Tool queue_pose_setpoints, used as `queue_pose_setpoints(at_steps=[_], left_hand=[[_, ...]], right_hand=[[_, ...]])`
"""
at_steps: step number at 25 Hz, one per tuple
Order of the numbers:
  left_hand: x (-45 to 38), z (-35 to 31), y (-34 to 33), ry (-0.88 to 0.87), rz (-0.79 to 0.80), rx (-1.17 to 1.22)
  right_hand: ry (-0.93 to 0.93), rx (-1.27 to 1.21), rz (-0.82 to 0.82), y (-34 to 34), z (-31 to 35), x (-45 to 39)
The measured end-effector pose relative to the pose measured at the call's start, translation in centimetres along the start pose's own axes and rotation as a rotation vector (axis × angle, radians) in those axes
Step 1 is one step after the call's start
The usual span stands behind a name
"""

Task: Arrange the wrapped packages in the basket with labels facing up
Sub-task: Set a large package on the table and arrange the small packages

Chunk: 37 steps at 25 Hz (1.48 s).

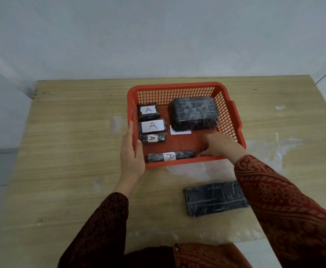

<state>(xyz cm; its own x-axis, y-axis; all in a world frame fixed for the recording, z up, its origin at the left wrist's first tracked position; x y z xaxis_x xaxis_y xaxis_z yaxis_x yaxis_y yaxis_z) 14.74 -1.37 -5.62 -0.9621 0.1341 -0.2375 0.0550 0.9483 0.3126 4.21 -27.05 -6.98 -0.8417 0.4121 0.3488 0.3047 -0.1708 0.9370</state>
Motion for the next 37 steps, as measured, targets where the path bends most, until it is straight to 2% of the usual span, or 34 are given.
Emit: queue_pose_setpoints(at_steps=[3, 7, 10, 13, 16, 19, 22, 25, 29, 32, 37], left_hand=[[0.0, -0.1, 0.0, 0.001, -0.002, -0.004], [0.0, -0.1, 0.0, 0.006, 0.007, -0.001], [0.0, 0.0, 0.0, 0.020, 0.013, 0.006], [0.0, -0.1, -0.1, 0.015, 0.013, -0.001], [0.0, -0.2, 0.0, 0.016, 0.012, -0.002], [0.0, -0.3, 0.1, 0.011, 0.017, -0.011], [0.0, -0.2, 0.1, 0.013, 0.017, -0.029], [0.0, -0.1, 0.2, 0.020, 0.021, -0.036], [0.0, -0.1, 0.1, 0.009, 0.018, -0.031], [-0.1, 0.0, 0.1, 0.012, 0.010, -0.030], [-0.1, 0.0, 0.2, 0.023, 0.008, -0.021]], right_hand=[[-0.045, -0.066, 0.029, -0.6, -0.1, -0.2], [-0.021, -0.133, -0.023, 0.5, -0.2, -0.4], [-0.030, -0.484, -0.178, 3.1, 0.5, -0.3], [-0.075, -0.863, -0.226, 4.3, 2.2, -0.1], [-0.126, -1.024, -0.154, 3.2, 4.5, -0.2], [-0.145, -1.221, 0.040, 1.1, 7.4, 0.2], [-0.114, -1.191, 0.070, 0.1, 8.9, 0.2], [-0.110, -1.109, 0.026, 0.2, 9.2, -0.2], [-0.043, -0.876, -0.037, 0.4, 9.2, -0.8], [-0.047, -0.865, -0.051, 0.2, 9.9, -0.9], [0.048, -0.817, -0.272, 3.5, 10.0, -1.9]])
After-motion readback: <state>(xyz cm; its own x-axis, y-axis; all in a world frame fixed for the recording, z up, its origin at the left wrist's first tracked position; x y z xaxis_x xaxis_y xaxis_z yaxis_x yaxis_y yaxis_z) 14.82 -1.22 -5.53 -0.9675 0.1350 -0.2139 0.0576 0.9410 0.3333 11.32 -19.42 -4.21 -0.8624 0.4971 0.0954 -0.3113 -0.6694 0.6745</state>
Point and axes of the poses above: each hand's wrist, its own x-axis away from the middle knuckle, its own y-axis out of the back of the hand, z = x × y, the point moved 8 cm from there along -x, towards the middle knuckle, and after that the axes turned 14 degrees about -z, right-handed, at the moved point
